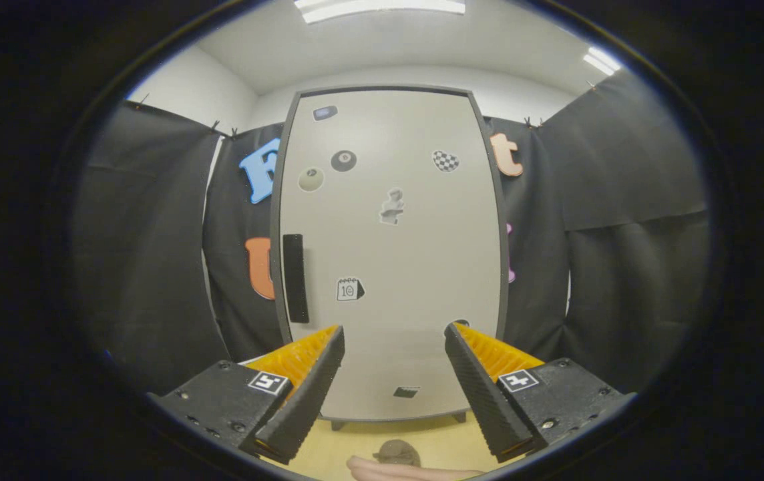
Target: Open the shoe cabinet door, grab the shoes and put them into the shoe cabinet, then close the shoe cabinet door.
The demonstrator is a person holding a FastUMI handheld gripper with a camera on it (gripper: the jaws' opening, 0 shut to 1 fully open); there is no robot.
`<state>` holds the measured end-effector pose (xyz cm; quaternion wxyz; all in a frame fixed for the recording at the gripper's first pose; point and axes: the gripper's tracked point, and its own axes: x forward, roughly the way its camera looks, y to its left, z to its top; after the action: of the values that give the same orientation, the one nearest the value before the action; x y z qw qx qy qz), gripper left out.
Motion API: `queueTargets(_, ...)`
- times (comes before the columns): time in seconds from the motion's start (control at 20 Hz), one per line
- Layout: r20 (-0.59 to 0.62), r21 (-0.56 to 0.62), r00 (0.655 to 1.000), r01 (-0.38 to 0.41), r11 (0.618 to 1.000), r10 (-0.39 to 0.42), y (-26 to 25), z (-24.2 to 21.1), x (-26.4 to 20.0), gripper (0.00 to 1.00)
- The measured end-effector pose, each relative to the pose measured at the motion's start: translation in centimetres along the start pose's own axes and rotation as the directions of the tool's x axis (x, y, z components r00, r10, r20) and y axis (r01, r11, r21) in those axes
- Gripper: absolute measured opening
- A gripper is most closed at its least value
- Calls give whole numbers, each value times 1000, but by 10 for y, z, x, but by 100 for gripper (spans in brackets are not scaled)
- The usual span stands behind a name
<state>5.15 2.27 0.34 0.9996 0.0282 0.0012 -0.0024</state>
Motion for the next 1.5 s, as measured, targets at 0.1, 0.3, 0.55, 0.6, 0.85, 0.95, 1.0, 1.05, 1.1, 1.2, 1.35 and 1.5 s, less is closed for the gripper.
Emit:
queueTargets(0.1, 8, -5, 1000, -10, 1000, 10, 9, 1, 18, 99)
queueTargets(0.3, -3, 30, 988, -152, 988, 152, 50, 4, 60, 99)
queueTargets(0.55, -28, 32, 959, -280, 959, 281, 93, 9, 95, 99)
queueTargets(0.6, -32, 21, 949, -314, 949, 314, 106, 10, 97, 99)
queueTargets(0.85, -93, 5, 959, -270, 963, 269, 129, 4, 119, 98)
queueTargets(0.95, -96, 9, 964, -246, 969, 246, 133, 2, 129, 98)
queueTargets(1.0, -110, 13, 962, -250, 968, 250, 139, 0, 133, 94)
queueTargets(1.05, -125, 14, 961, -245, 969, 245, 140, -3, 137, 85)
queueTargets(1.1, -129, 10, 965, -230, 973, 229, 139, -4, 142, 81)
queueTargets(1.2, -148, 20, 969, -198, 980, 198, 136, -9, 150, 74)
queueTargets(1.35, -141, 46, 976, -164, 985, 169, 134, -5, 149, 50)
queueTargets(1.5, -161, -7, 975, -158, 987, 155, 133, -9, 151, 38)
